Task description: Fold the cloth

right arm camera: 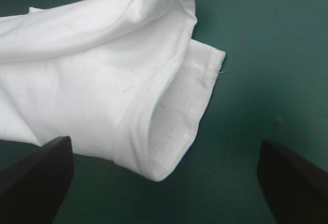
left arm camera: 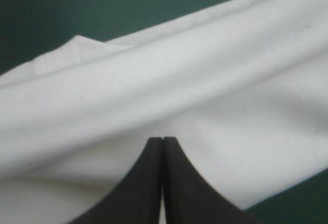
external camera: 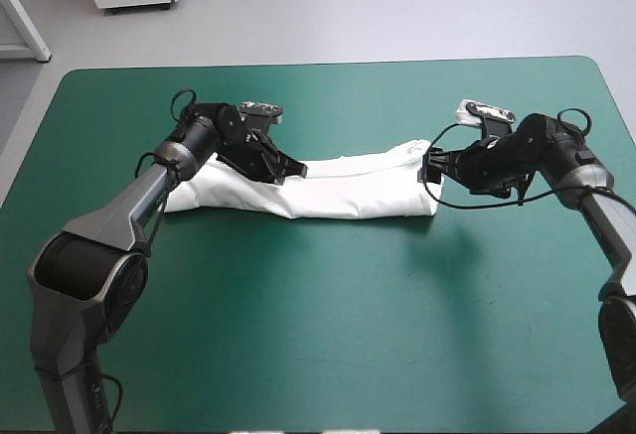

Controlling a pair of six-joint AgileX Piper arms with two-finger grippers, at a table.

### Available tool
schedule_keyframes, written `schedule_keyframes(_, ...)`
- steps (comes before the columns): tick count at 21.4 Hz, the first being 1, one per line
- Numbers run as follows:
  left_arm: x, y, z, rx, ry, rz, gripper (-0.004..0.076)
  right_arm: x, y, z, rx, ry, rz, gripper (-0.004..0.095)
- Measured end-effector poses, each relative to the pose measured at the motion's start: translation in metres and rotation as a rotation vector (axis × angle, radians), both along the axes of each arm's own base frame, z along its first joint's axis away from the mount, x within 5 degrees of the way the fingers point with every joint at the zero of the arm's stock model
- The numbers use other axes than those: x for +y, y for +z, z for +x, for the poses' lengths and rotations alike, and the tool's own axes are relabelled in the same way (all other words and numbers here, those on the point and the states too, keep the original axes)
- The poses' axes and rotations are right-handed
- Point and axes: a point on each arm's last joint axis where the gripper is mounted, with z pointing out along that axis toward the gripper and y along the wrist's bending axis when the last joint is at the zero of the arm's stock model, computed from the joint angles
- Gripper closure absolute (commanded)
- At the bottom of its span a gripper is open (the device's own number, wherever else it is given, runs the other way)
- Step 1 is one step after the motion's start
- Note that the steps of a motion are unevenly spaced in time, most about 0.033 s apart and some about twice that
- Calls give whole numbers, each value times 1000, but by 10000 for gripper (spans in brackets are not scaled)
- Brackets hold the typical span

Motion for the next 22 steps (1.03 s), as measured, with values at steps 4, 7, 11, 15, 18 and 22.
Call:
schedule_keyframes(4,-15,-28,-2,48,-35,22,733,-1,-26,12,66,19,48,-5)
schedule_keyframes(7,-17,-35,-1,57,-35,23,733,3,-45,20,106,36,81,-5)
schedule_keyframes(11,-17,-36,-1,60,-35,23,733,8,-65,32,117,30,150,-5)
schedule_keyframes(15,-17,-36,-1,59,-34,21,733,11,-68,38,95,30,195,126)
schedule_keyframes(18,-17,-36,-1,60,-34,21,733,11,-71,40,93,30,194,388)
schedule_keyframes(22,-17,-36,-1,60,-34,21,733,22,-76,39,98,48,188,580)
